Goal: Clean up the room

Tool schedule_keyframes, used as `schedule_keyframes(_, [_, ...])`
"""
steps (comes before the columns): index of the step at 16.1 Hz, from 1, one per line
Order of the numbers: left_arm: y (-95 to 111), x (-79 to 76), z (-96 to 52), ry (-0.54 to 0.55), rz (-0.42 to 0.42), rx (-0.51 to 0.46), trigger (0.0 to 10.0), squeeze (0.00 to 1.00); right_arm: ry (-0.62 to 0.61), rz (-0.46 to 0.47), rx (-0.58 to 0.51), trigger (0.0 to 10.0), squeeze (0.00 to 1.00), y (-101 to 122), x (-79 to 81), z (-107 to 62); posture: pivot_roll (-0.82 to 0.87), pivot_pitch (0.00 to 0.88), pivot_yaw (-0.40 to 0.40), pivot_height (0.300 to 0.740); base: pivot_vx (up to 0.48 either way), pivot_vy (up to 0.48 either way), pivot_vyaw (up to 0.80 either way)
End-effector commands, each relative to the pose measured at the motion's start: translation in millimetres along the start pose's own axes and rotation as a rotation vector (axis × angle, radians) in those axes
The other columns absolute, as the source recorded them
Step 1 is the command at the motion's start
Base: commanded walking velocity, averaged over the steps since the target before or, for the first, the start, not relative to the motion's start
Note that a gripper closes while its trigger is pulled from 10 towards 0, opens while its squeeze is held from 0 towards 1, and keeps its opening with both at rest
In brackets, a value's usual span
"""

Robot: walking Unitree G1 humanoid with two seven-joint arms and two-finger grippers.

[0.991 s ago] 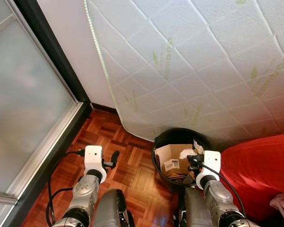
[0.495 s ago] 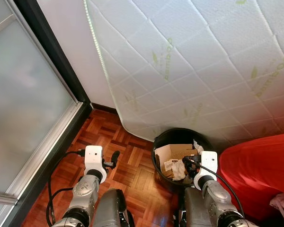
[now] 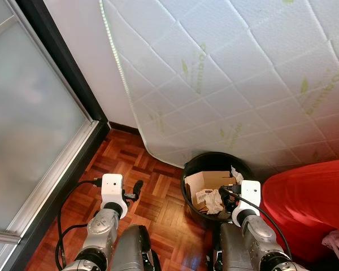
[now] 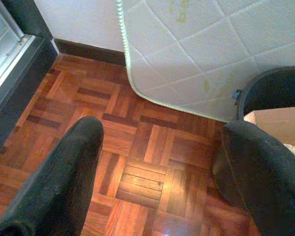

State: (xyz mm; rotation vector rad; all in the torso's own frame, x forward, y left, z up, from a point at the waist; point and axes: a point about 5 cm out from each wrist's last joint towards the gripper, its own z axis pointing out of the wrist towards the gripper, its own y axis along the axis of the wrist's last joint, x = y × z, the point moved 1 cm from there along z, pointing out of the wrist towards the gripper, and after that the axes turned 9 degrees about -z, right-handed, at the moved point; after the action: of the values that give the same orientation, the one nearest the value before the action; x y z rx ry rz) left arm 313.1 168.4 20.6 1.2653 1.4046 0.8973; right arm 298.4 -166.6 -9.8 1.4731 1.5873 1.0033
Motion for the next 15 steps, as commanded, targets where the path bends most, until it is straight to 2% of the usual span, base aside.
schedule_keyframes(1, [-11.3, 6.0, -6.1, 0.027, -0.008, 0.045, 10.0, 0.0, 0.003, 0.006, 0.016, 10.0, 0.0, -5.9, 3.8, -1.8, -0.03, 0.222, 0.077, 0.615, -0.27, 0.0, 0.0])
schedule_keyframes(15, [-11.2, 5.4, -5.7, 0.021, -0.01, 0.048, 10.0, 0.0, 0.004, 0.008, 0.02, 10.0, 0.0, -6.0, 4.5, -1.6, -0.03, 0.218, 0.077, 0.615, -0.259, 0.0, 0.0])
